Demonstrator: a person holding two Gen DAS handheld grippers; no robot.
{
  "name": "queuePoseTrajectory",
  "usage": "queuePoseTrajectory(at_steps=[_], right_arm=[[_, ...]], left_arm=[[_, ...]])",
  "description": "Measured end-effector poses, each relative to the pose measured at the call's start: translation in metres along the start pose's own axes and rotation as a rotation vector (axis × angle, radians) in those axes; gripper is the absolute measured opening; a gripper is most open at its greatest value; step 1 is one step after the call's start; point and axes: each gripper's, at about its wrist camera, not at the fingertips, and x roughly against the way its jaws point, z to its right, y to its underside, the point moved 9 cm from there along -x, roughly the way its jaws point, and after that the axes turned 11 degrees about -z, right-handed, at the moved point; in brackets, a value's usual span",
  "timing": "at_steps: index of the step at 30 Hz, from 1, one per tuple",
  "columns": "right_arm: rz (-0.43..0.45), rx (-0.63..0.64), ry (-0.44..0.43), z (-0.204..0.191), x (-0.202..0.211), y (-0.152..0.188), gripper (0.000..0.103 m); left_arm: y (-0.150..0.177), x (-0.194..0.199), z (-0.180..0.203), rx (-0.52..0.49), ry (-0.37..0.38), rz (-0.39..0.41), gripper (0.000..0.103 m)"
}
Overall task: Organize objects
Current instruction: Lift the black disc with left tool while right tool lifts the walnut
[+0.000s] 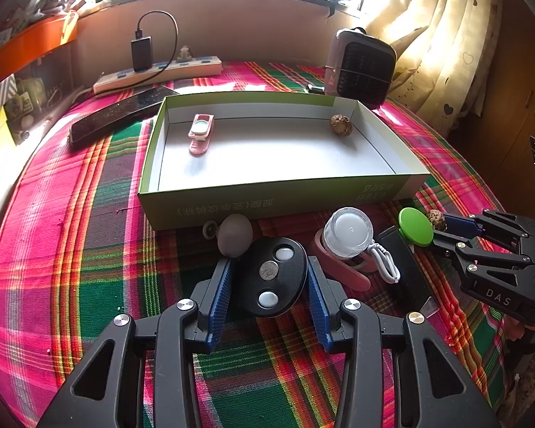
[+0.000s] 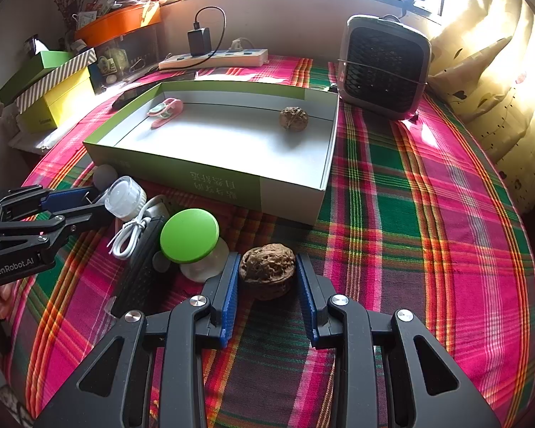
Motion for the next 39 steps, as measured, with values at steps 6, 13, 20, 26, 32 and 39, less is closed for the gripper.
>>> queuePoseTrajectory(at_steps=[6,13,20,26,32,39], right_arm=[[0.000,0.001,0.001,0.000,0.000,0.000,0.032],[0.000,0.000,-0.001,0.000,0.000,0.001,0.032],[0.002,-0.005,-0.005,0.002,0.001,0.000,0.032],[0.008,-0.014,-0.005,0.002,0.003,0.001,0.032],[0.015,-0.020,-0.003,0.002,0.005,0.003,0.032],[0.028,-0.022,-0.005,0.001,0.011,0.003,0.032]], left_arm=[[0.000,0.000,0.000,0.000,-0.001,0.000,0.039],[0.000,0.001,0.000,0.000,-0.001,0.000,0.039],[0.001,0.001,0.001,0.002,0.000,0.000,0.039],[0.002,0.002,0.001,0.000,-0.001,-0.004,0.039],[0.004,0.003,0.003,-0.003,0.000,-0.003,0.039],[0.004,0.009,0.004,-0.004,-0.001,0.009,0.039]])
